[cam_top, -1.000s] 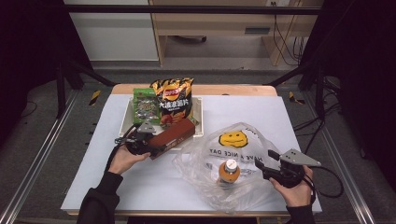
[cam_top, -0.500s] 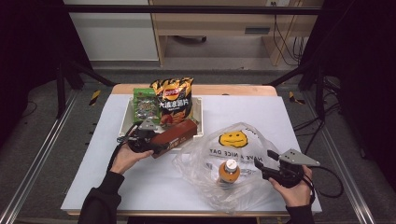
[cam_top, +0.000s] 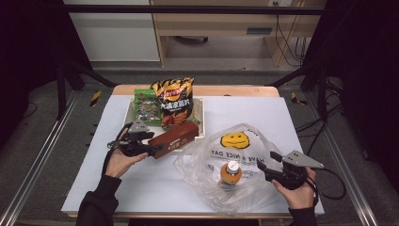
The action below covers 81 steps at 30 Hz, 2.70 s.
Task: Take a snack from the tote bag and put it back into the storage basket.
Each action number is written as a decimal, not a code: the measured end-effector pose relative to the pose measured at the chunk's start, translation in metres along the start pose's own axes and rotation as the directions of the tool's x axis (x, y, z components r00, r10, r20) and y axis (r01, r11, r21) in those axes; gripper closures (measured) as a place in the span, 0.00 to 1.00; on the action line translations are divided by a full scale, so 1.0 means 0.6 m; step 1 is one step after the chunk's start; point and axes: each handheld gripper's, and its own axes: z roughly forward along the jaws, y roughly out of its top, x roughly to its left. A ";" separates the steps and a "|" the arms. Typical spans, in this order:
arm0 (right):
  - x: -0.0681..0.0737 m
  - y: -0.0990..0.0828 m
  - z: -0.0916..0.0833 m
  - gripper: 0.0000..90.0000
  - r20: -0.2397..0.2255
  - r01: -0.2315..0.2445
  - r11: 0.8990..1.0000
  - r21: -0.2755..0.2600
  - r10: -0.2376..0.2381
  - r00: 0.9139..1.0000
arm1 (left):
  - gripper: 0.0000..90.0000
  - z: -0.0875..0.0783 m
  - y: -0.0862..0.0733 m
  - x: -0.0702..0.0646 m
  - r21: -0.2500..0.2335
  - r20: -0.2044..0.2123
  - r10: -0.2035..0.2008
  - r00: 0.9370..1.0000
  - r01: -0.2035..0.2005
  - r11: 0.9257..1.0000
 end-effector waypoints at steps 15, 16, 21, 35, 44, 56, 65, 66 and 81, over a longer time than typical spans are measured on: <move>0.002 0.000 0.001 0.42 0.001 0.012 1.000 0.002 -0.012 1.000 | 0.51 -0.007 -0.023 0.000 0.014 -0.083 -0.062 0.995 0.063 0.998; 0.002 0.000 0.002 0.42 0.001 0.009 1.000 0.004 -0.009 1.000 | 0.53 -0.005 -0.024 0.001 0.010 -0.091 -0.066 0.994 0.067 0.998; 0.003 -0.002 0.004 0.43 -0.002 0.015 1.000 0.011 -0.015 1.000 | 0.56 0.010 -0.034 0.012 0.013 -0.133 -0.076 0.988 0.078 0.997; 0.004 -0.002 0.006 0.44 -0.003 0.022 1.000 0.017 -0.022 1.000 | 0.81 0.030 -0.050 0.029 0.021 -0.161 -0.186 0.969 0.192 0.981; 0.006 -0.004 0.010 0.44 -0.003 0.024 0.999 0.025 -0.024 1.000 | 0.86 0.040 -0.050 0.039 -0.028 -0.196 -0.211 0.958 0.209 0.977; 0.006 -0.002 0.008 0.44 -0.005 0.027 0.999 0.020 -0.027 1.000 | 0.82 0.049 -0.051 0.046 -0.048 -0.190 -0.215 0.958 0.209 0.977; 0.008 -0.002 0.008 0.44 -0.009 0.025 1.000 0.014 -0.025 1.000 | 0.72 0.044 -0.048 0.045 -0.086 -0.180 -0.203 0.963 0.190 0.978; 0.008 -0.002 0.008 0.44 -0.008 0.027 1.000 0.011 -0.027 1.000 | 0.71 0.042 -0.048 0.043 -0.087 -0.178 -0.202 0.963 0.189 0.978; 0.018 0.013 -0.004 0.42 -0.019 0.002 1.000 -0.025 -0.003 1.000 | 0.50 -0.011 -0.046 0.003 -0.179 -0.121 -0.185 0.975 0.162 0.971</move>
